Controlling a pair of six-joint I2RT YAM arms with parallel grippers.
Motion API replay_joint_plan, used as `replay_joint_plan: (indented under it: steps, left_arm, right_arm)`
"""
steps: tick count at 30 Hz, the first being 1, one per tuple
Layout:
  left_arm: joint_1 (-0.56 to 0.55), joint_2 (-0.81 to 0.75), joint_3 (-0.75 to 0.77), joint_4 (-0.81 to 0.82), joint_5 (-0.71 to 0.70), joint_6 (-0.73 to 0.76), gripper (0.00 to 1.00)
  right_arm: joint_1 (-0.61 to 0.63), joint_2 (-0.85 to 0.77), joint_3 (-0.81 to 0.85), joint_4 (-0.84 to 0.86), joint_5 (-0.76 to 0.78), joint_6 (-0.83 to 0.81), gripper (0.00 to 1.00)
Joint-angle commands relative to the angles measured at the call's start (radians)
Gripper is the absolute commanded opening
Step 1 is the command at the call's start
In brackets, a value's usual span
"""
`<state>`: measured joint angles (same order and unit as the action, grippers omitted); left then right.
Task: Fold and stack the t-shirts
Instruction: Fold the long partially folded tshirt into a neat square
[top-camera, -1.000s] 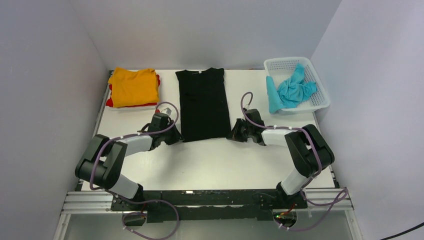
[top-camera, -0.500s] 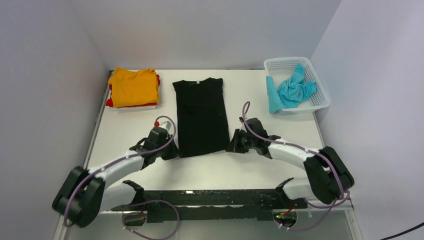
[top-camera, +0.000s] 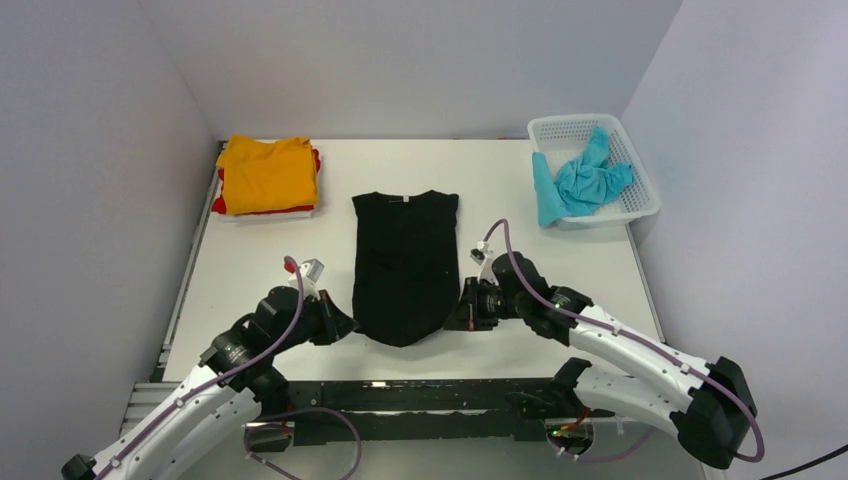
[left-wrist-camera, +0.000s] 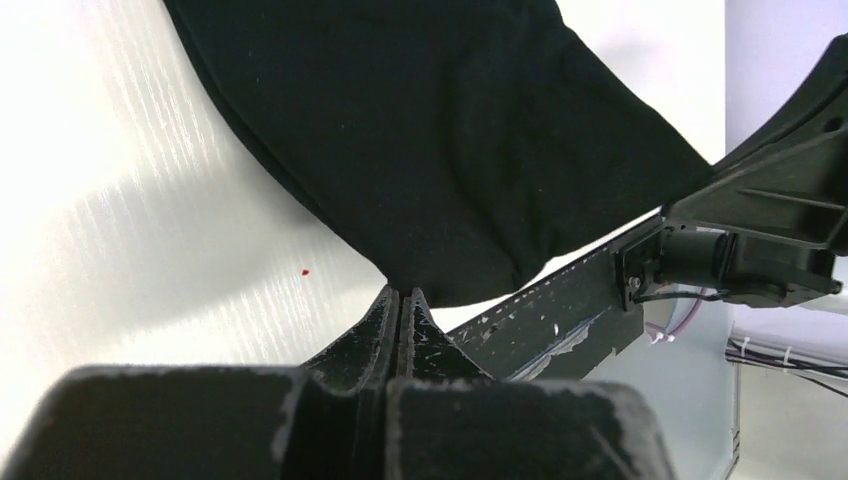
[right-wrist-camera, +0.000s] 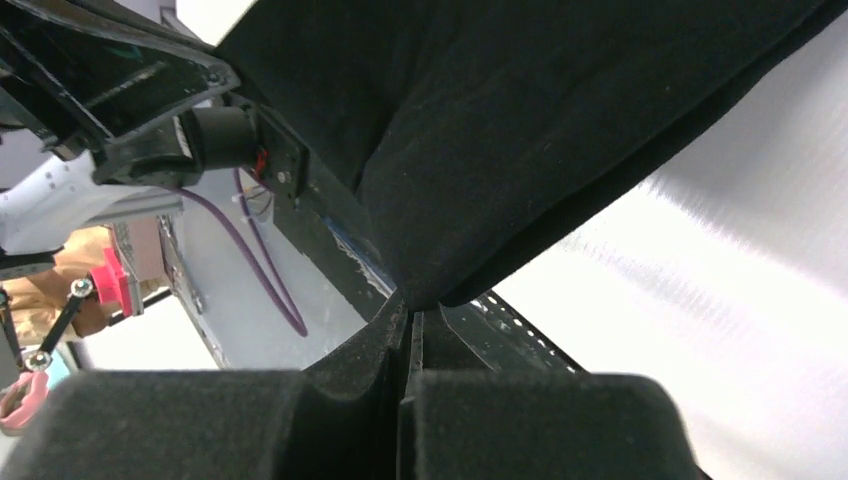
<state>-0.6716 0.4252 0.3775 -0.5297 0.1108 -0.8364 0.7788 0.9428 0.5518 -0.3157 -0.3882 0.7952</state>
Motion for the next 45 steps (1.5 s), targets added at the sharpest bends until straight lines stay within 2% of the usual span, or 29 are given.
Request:
replay_joint_plan:
  steps: [1,5,12,15,20,28,42,45]
  left_arm:
    - [-0.003,-0.019,0.084,0.015,-0.050,0.000,0.00]
    - [-0.003,0.043,0.145,0.131,-0.183,0.027,0.00]
    - [0.004,0.230,0.318,0.190,-0.400,0.115,0.00]
    - [0.039,0.321,0.366,0.247,-0.395,0.148,0.00]
    - [0.160,0.432,0.427,0.340,-0.361,0.184,0.00]
    - [0.285,0.642,0.516,0.434,-0.256,0.232,0.00]
    - [0.363,0.979,0.703,0.467,-0.262,0.271,0.00]
    - [0.379,1.059,0.748,0.464,-0.237,0.277,0.00]
  right_arm:
    - [0.002,-0.035,0.134,-0.122,0.078,-0.033,0.00]
    - [-0.008,-0.012,0.237,-0.176,0.231,-0.088,0.00]
    - [-0.081,0.035,0.350,-0.099,0.335,-0.113,0.00]
    - [-0.135,0.080,0.386,-0.064,0.339,-0.120,0.00]
    - [-0.248,0.204,0.462,-0.001,0.257,-0.154,0.00]
    - [-0.334,0.405,0.600,0.033,0.239,-0.206,0.00]
    - [-0.464,0.719,0.743,0.104,0.119,-0.220,0.00]
    - [-0.468,0.782,0.774,0.093,0.167,-0.217,0.00]
